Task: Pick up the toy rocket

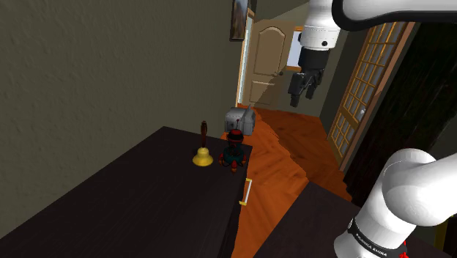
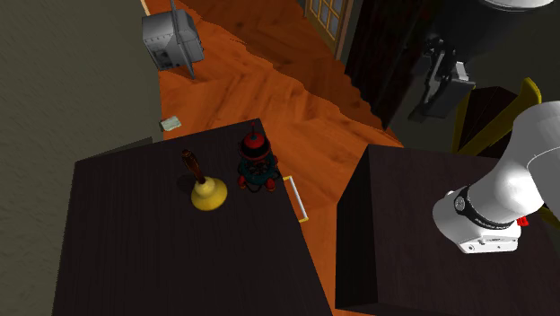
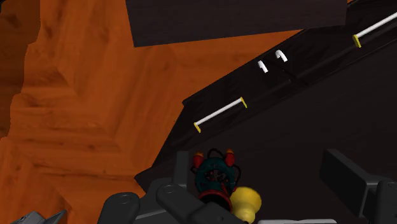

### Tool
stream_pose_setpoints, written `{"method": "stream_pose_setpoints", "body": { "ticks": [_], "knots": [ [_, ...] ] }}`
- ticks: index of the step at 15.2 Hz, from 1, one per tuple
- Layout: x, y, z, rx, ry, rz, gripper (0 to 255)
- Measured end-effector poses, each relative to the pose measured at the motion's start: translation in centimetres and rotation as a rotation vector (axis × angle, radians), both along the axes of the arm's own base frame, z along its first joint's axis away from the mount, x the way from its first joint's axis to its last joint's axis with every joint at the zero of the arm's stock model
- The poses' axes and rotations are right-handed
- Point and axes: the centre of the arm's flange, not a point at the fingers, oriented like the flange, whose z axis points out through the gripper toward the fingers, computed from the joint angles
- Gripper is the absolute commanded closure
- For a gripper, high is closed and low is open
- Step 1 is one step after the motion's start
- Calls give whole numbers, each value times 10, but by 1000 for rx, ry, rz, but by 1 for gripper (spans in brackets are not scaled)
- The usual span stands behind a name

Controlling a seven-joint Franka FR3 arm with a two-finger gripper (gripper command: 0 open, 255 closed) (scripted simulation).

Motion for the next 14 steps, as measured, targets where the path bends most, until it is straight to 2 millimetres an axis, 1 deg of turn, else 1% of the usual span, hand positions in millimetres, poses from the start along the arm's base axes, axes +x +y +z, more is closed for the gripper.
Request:
{"method": "stream_pose_setpoints", "body": {
  "ticks": [1,3,9,10,12,13,14],
  "knots": [
    [0,0,0,0,0,0,0],
    [12,-5,-7,3,3,-2,0],
    [80,-20,-41,19,15,-9,0],
    [91,-22,-51,21,18,-10,0],
    [118,-30,-64,26,21,-13,0],
    [129,-33,-69,29,23,-14,0],
    [138,-35,-78,32,25,-16,0]
  ]
}}
